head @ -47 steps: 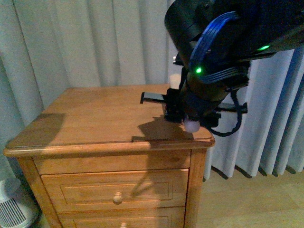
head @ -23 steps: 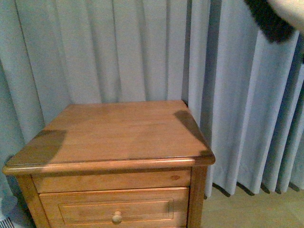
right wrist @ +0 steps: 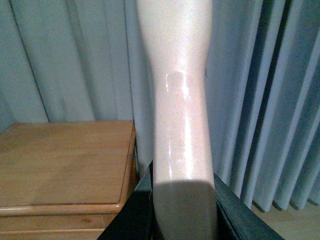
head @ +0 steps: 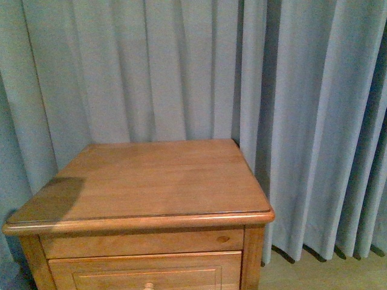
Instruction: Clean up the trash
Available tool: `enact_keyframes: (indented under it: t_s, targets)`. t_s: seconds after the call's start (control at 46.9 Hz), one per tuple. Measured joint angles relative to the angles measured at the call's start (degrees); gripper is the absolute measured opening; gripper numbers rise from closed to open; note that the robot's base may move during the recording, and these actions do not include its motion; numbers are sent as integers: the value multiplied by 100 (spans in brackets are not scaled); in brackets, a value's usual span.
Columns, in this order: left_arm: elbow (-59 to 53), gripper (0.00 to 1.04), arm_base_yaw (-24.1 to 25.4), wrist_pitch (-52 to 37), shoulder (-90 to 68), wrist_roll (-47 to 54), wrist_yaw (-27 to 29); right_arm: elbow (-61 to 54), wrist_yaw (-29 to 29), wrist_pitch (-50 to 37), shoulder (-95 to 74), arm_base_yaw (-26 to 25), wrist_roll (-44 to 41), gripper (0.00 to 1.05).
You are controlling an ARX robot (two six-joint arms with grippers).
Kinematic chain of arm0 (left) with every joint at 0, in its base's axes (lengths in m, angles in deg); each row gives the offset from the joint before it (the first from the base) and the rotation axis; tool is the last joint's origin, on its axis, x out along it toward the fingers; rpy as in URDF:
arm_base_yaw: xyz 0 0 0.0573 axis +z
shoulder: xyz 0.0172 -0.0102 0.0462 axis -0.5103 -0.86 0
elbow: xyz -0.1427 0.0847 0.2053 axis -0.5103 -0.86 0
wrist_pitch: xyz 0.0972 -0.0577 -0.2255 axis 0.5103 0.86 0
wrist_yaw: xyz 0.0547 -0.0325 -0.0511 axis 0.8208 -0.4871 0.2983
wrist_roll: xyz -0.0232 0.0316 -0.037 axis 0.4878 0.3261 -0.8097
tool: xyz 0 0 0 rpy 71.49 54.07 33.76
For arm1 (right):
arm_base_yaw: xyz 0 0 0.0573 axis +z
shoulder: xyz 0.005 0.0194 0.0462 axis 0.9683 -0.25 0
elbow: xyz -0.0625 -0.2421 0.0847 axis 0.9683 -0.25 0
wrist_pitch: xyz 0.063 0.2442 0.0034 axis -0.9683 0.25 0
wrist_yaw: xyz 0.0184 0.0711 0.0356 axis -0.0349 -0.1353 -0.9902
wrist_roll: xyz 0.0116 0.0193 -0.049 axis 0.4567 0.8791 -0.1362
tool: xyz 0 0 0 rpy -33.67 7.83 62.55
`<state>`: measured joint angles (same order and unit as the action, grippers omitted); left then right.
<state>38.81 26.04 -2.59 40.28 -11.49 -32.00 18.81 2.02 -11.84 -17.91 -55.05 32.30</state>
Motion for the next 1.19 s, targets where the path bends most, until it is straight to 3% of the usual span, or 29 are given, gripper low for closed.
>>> enact_keyframes:
  t_s: [1.193]
  targets:
    - [-37, 28, 15, 4, 33, -4, 2, -94, 28, -13, -31, -20, 13, 20]
